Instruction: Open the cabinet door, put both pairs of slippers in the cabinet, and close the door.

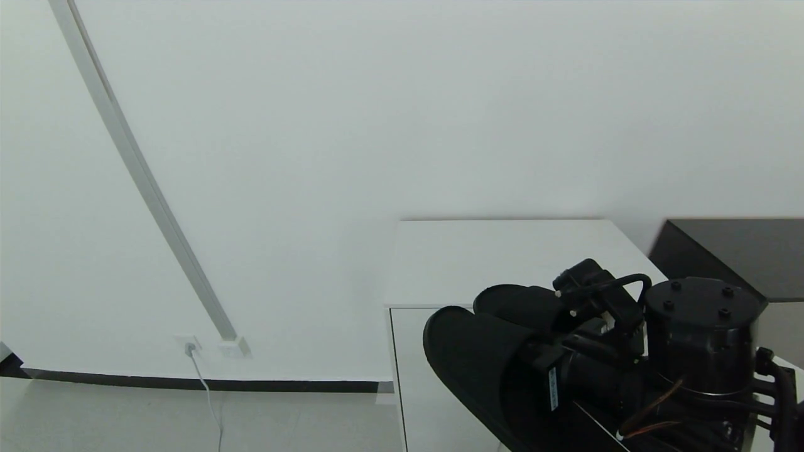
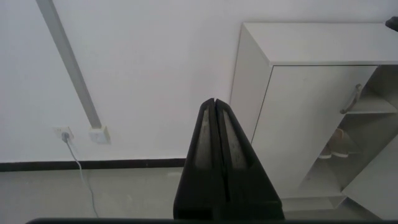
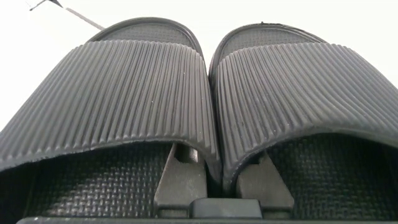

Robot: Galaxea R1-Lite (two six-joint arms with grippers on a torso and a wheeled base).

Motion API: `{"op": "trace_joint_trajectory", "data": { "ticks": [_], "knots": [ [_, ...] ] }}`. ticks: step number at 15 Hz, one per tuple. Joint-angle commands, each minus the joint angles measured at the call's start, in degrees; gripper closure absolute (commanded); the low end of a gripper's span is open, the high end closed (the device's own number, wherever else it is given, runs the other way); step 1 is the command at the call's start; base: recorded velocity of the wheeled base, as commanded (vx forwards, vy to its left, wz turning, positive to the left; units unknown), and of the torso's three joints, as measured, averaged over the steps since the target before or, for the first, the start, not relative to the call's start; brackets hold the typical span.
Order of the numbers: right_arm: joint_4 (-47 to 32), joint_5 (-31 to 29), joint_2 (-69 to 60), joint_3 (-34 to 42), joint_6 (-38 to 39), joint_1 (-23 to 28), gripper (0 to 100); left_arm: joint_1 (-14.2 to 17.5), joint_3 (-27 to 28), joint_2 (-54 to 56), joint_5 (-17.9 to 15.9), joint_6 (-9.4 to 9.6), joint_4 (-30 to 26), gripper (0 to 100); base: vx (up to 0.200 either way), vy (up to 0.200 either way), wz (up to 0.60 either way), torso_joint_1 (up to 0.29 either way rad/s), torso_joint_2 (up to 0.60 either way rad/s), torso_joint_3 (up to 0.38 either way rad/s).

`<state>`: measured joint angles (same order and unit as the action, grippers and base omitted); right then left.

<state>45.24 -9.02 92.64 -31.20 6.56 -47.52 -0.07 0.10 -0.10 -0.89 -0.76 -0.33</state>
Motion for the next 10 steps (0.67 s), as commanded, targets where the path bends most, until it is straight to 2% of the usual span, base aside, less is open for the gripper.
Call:
{"op": "trace_joint_trajectory", "data": {
  "ticks": [1,8,10],
  "knots": [
    [0.02,-0.03,0.35,0.96,0.03,0.06,100,-0.01,-0.01,0.01,0.01,-0.04,-0.02,100,0.000,0.000,0.00,0.000,0.00,0.000],
    [0.20,-0.03,0.44,0.96,-0.05,-0.03,100,-0.01,-0.01,0.01,0.01,-0.04,-0.02,100,0.000,0.000,0.00,0.000,0.00,0.000],
    [0.29,-0.03,0.62,0.96,-0.05,-0.12,100,-0.01,-0.01,0.01,-0.08,0.05,-0.02,100,0.000,-0.200,0.00,0.005,0.00,0.005]
  ]
}}
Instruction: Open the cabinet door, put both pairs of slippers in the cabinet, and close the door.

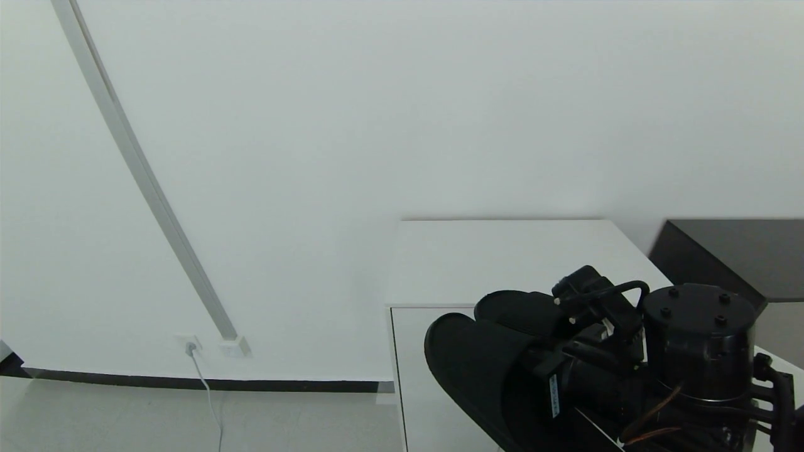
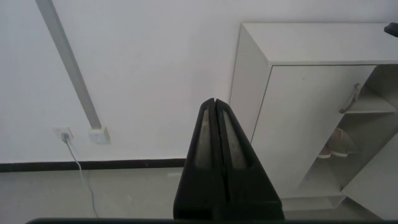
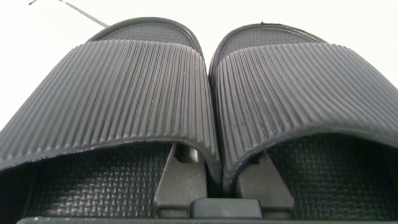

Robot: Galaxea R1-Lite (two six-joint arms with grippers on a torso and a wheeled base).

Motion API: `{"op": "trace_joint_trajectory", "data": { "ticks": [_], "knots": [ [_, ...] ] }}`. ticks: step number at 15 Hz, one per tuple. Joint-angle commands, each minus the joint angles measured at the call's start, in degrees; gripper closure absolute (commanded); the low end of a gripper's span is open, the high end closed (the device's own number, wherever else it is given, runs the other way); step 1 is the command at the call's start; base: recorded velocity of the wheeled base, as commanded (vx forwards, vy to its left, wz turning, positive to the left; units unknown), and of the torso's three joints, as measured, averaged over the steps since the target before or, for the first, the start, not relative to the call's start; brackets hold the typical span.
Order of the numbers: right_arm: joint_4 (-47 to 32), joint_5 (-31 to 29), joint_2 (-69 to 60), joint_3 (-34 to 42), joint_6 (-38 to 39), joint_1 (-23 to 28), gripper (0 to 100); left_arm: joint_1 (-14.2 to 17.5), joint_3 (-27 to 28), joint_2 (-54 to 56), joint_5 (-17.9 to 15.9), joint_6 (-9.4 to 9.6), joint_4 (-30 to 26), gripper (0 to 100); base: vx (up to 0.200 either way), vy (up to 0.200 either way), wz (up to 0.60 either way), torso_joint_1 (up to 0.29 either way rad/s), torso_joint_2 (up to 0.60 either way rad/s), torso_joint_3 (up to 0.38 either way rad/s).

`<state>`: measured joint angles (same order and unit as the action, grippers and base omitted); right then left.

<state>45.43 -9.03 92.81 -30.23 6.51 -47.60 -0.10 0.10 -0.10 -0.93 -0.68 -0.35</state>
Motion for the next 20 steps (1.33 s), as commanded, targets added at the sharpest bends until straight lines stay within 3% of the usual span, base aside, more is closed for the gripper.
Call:
{"op": "trace_joint_trajectory", "data": {
  "ticks": [1,18,20],
  "knots": [
    [0.18,-0.02,0.44,0.09,-0.01,-0.03,100,0.01,-0.01,0.01,-0.04,-0.02,0.00,100,0.000,-0.200,0.00,0.002,0.01,0.002],
    [3.08,-1.51,1.15,1.23,0.08,-0.21,100,0.01,-0.01,0.01,-0.04,0.07,0.00,100,0.000,-0.200,0.00,0.004,0.00,0.002],
    [3.26,-1.43,1.32,1.40,0.08,-0.21,100,0.01,-0.01,0.01,-0.04,0.24,0.00,100,0.000,0.000,0.00,0.000,0.00,0.000]
  ]
}}
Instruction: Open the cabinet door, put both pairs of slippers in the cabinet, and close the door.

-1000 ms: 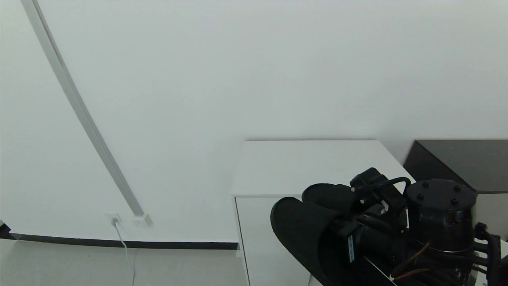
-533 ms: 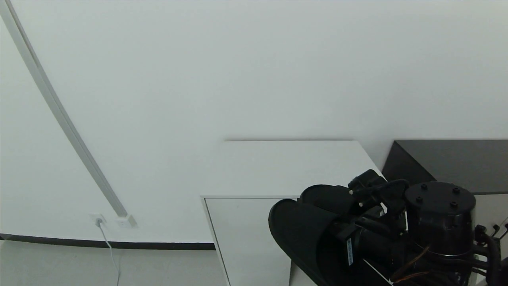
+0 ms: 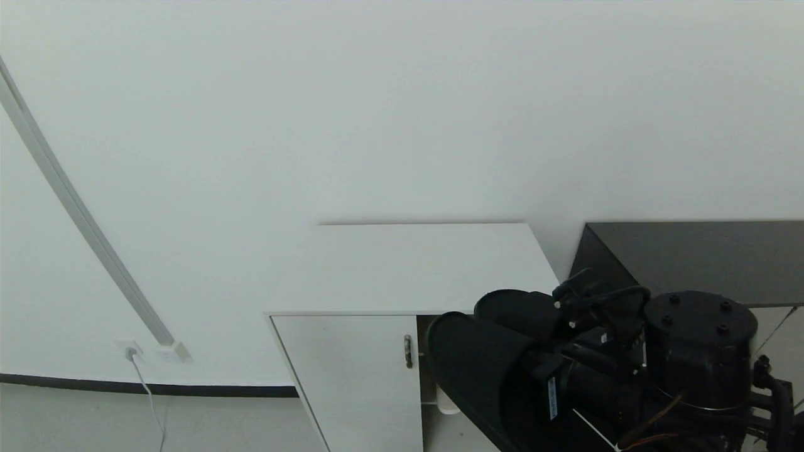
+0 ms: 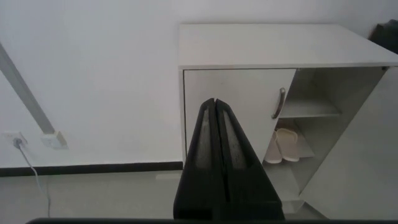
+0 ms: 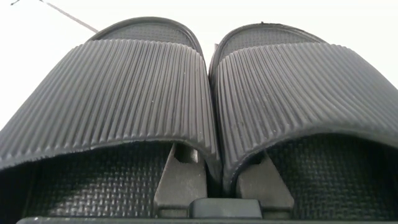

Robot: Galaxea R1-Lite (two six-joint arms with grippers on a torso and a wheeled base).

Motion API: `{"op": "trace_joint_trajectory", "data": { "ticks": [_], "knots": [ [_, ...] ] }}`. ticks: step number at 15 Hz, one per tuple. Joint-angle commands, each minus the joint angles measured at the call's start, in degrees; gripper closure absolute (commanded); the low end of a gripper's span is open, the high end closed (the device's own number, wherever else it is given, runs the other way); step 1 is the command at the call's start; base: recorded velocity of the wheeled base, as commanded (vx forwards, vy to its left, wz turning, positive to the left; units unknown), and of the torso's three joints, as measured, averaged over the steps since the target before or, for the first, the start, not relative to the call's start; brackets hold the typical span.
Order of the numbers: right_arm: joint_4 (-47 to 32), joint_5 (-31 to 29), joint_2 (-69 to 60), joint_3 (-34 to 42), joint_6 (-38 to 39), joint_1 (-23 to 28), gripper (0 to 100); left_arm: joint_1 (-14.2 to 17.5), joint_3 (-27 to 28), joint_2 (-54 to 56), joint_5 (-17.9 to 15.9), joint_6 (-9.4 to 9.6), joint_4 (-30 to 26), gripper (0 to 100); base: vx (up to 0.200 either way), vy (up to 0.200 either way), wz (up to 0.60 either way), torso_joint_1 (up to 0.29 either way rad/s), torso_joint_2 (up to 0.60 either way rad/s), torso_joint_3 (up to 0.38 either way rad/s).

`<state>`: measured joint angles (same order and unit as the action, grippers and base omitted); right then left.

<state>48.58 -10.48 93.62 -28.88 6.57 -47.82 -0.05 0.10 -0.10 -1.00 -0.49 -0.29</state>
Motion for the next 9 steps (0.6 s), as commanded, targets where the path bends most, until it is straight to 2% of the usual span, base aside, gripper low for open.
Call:
{"op": "trace_joint_trajectory", "data": {
  "ticks": [1,6,9],
  "knots": [
    [0.02,0.02,0.51,0.23,0.02,0.01,100,-0.04,-0.01,0.01,0.03,0.05,-0.06,100,0.000,0.000,0.00,0.000,0.00,0.000],
    [1.43,0.11,1.83,0.93,-0.07,0.10,100,-0.04,-0.01,0.01,0.03,-0.04,-0.06,100,0.000,0.000,0.00,0.000,0.00,0.000],
    [4.68,-0.06,2.97,1.63,-0.15,0.10,100,-0.04,-0.01,0.01,0.03,-0.04,-0.06,100,0.000,0.000,0.00,-0.111,0.23,0.134]
  ]
}}
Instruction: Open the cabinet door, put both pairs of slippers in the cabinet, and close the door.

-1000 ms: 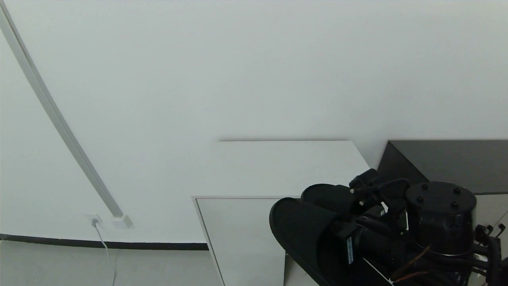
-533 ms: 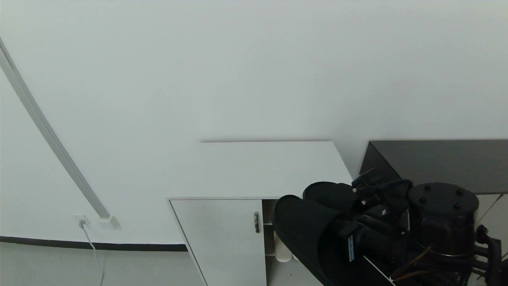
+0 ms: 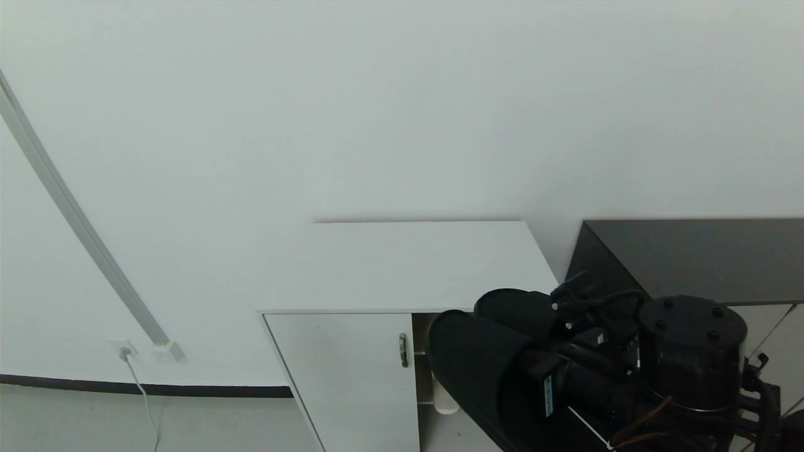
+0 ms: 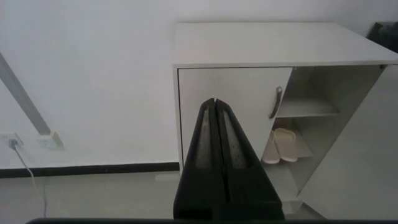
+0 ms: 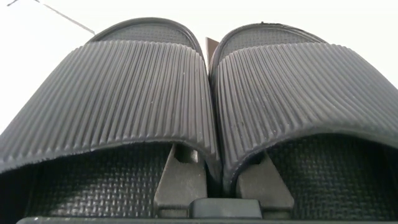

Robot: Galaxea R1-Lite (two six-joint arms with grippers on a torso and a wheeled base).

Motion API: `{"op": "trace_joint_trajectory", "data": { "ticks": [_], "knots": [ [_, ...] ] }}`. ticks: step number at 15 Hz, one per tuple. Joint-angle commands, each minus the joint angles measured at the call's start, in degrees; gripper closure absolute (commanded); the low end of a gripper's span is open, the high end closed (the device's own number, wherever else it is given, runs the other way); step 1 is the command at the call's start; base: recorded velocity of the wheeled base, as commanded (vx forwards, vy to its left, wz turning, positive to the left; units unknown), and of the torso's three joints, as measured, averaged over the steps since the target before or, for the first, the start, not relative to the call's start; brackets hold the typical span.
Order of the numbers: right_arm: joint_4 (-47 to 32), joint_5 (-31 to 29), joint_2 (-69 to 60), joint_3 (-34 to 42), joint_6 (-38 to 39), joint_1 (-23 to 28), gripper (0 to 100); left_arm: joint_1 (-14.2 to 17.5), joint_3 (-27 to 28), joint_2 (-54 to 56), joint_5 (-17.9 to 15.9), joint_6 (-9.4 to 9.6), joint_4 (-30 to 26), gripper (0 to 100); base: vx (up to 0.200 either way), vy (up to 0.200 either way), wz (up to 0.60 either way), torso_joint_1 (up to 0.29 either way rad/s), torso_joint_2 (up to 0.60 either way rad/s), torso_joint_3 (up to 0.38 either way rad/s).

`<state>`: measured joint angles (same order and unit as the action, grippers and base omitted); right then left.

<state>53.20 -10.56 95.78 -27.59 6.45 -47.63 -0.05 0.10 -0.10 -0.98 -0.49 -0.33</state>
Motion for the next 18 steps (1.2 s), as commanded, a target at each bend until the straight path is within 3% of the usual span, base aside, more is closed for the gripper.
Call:
{"op": "trace_joint_trajectory", "data": {
  "ticks": [1,18],
  "knots": [
    [0.15,0.01,0.81,0.34,-0.03,0.08,100,-0.04,-0.01,0.01,0.01,0.05,-0.02,100,0.000,0.000,0.00,-0.149,0.35,0.173],
    [3.31,-0.34,3.27,2.19,-1.18,-0.10,100,-0.04,-0.10,0.01,0.18,0.05,0.07,100,0.000,0.000,0.00,-0.181,0.42,0.234]
  ]
}}
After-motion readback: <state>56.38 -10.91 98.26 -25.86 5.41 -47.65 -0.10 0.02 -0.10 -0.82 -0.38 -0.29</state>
